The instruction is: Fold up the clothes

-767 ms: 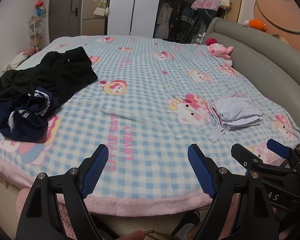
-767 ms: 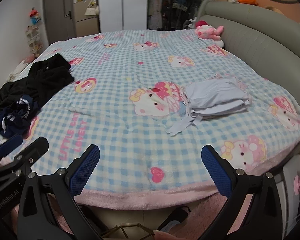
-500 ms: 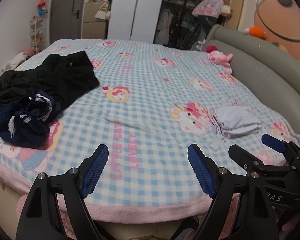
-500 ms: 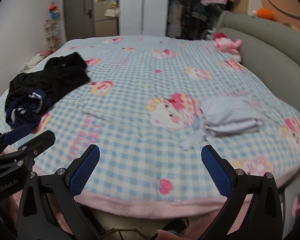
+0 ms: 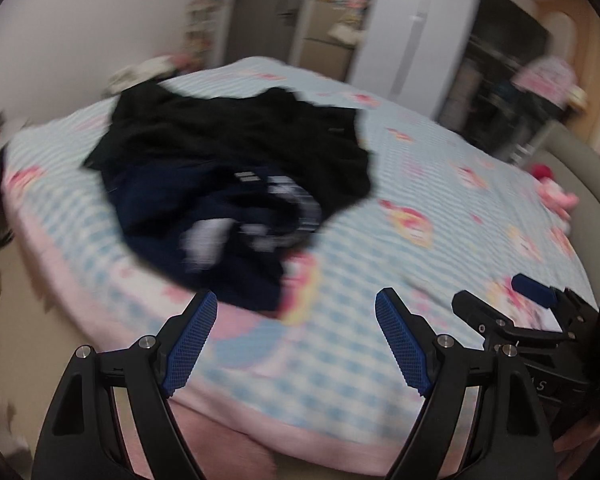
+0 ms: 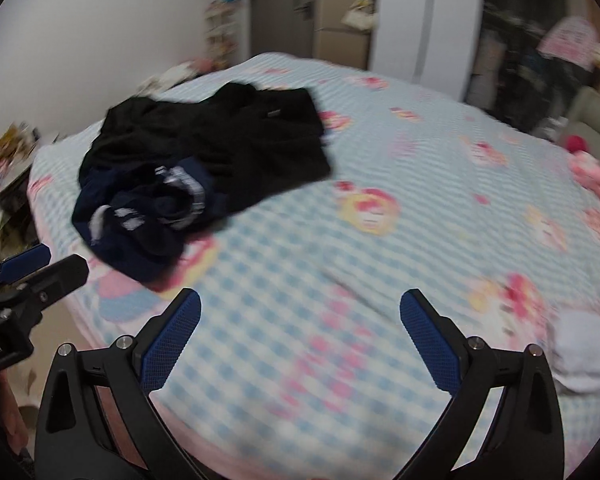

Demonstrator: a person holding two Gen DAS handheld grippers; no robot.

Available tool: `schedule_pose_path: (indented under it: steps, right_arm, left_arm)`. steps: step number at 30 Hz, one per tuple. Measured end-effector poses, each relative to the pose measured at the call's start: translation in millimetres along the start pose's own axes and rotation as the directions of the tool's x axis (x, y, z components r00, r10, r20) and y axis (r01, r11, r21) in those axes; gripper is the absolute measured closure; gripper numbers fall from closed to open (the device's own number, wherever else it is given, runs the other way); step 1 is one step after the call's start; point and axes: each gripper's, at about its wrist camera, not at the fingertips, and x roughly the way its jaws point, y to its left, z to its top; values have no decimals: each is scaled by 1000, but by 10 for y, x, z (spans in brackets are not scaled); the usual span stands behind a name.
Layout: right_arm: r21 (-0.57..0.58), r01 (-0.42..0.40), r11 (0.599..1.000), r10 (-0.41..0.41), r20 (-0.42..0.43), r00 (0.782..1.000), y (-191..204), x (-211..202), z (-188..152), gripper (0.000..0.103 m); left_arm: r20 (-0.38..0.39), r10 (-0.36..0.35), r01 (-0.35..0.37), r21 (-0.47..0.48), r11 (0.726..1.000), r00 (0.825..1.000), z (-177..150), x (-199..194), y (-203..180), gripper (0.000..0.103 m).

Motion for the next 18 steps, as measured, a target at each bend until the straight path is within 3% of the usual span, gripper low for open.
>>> schedule_pose_path:
  steps: [6,11,14,16,17,18]
  right_arm:
    - [-109,-87,990,82,-43,996,740,624,262,5]
    - [-161,-135,978,125,-69,990,1185,1025,424,5]
    - [-164,-174,971,154,-129,980,1326,1313,421,7]
    - [-165,-201,966,173,-170,970,1419,1505,418,20]
    - [-165,-214,963,182,-190,965,1466,1601,416,34]
    - [-164,-227,960,191,-211,959,1513,1698,414,51]
  left_arm:
    - [-17,89,-91,-106,990,996,252,273,786,20]
    - [-76,74,-87,-186,979,994,392,683,1299,20]
    - [-97,40,-61,-220,974,995,447,948,1457,20]
    - [-120,2,-29,-227,973,993,498,1179,1523,21]
    - [-142,-14,-19,-224,974,990,516,1294,1534,23]
    - [-163,-31,-6,-221,975,986,529,1403,1530,37]
